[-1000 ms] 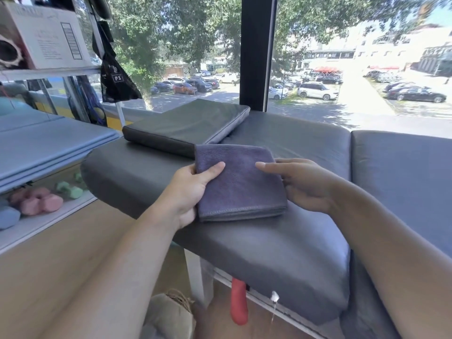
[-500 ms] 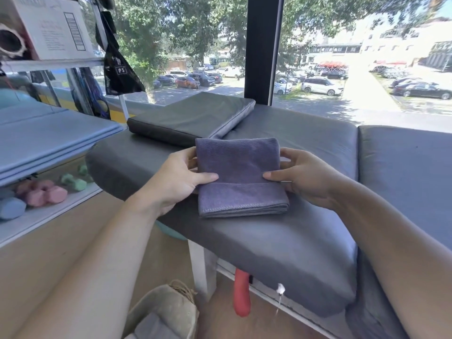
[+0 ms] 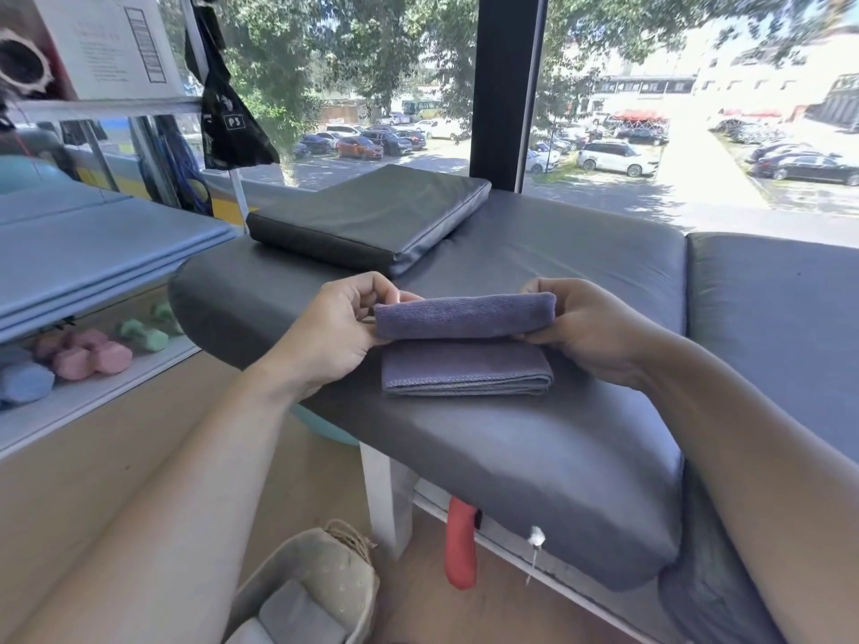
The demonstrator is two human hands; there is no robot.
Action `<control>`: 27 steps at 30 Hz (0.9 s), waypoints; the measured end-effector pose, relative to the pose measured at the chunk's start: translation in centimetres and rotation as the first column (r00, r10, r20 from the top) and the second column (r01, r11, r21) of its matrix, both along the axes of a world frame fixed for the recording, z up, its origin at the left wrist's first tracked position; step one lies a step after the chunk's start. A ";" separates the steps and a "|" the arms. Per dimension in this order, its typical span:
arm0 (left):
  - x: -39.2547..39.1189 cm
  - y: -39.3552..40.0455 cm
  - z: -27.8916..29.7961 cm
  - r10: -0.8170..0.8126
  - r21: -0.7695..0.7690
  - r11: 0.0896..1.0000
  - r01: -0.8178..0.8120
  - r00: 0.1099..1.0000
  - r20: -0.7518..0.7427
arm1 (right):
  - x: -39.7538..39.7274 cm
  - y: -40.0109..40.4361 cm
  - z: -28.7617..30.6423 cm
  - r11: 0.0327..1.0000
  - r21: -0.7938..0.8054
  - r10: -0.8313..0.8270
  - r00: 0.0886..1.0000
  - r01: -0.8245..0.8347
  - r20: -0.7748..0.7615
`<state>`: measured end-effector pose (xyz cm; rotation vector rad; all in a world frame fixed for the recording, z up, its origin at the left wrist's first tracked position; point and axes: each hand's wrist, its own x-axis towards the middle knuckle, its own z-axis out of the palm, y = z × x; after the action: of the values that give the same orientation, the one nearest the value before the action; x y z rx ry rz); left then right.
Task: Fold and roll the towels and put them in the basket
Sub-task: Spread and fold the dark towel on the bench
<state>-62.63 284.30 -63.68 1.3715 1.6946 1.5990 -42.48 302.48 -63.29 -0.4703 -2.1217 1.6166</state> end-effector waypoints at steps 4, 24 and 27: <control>-0.1 -0.4 -0.2 -0.020 -0.006 1.000 0.020 1.000 0.009 | 0.2 0.2 0.1 0.998 -0.009 0.057 0.998 -0.057 -0.007; 0.2 -1.6 0.0 -0.138 -0.062 0.989 0.135 0.989 -0.048 | 1.3 -0.4 1.3 0.941 0.282 0.154 0.978 -0.188 0.140; 0.0 -1.8 0.1 -0.159 -0.090 0.983 0.158 0.987 -0.012 | 1.2 0.0 1.4 0.908 0.374 0.117 0.971 -0.189 0.206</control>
<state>-62.64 282.51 -63.59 1.4424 1.6036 1.4102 -41.27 302.47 -61.90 -0.3325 -2.5977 1.2098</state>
